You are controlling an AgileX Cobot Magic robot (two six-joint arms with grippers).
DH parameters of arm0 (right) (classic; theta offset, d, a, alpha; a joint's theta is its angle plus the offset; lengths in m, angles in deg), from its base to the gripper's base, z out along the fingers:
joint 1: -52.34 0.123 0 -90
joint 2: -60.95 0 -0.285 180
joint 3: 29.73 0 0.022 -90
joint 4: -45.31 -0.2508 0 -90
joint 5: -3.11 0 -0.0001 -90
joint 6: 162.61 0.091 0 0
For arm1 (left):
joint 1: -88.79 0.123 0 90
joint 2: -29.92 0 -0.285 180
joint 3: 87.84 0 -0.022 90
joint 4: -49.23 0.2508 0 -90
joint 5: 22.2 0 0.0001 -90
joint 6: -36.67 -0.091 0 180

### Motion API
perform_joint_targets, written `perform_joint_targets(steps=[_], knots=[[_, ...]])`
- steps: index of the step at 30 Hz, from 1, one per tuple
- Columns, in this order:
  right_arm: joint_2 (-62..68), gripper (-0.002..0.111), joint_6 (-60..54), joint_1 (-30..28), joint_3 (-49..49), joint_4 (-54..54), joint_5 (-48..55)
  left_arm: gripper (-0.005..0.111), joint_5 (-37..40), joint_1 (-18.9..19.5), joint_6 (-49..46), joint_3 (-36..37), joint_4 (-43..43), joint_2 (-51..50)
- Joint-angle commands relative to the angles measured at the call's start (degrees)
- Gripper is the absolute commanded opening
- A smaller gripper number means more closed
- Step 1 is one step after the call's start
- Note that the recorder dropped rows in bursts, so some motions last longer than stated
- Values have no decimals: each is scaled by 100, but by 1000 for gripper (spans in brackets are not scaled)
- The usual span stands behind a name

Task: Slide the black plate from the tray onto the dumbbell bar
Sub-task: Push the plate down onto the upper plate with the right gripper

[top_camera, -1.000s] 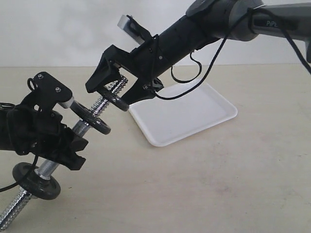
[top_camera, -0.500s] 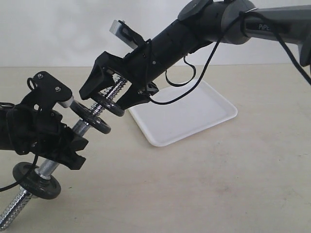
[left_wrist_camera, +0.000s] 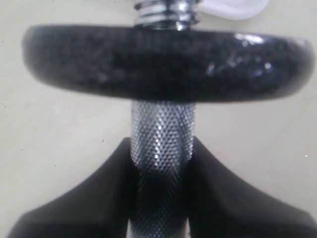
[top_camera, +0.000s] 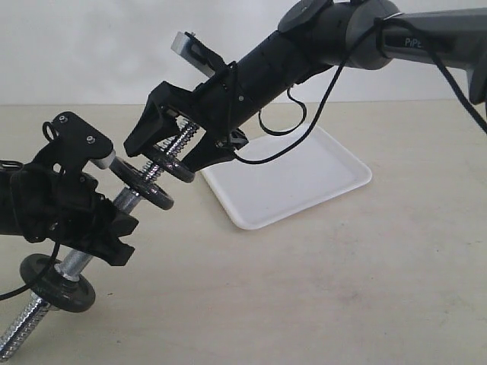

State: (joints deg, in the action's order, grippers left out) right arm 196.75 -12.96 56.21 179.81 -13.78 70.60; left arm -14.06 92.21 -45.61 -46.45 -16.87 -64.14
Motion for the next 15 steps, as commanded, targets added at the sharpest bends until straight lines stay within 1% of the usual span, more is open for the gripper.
perform_joint_targets(steps=[1,15], knots=[[-149,35,-17,29,74,-399,247,4,-389,-18,45,-225,-311,258],[-149,35,-17,29,74,-357,247,4,-389,-18,45,-225,-311,258]])
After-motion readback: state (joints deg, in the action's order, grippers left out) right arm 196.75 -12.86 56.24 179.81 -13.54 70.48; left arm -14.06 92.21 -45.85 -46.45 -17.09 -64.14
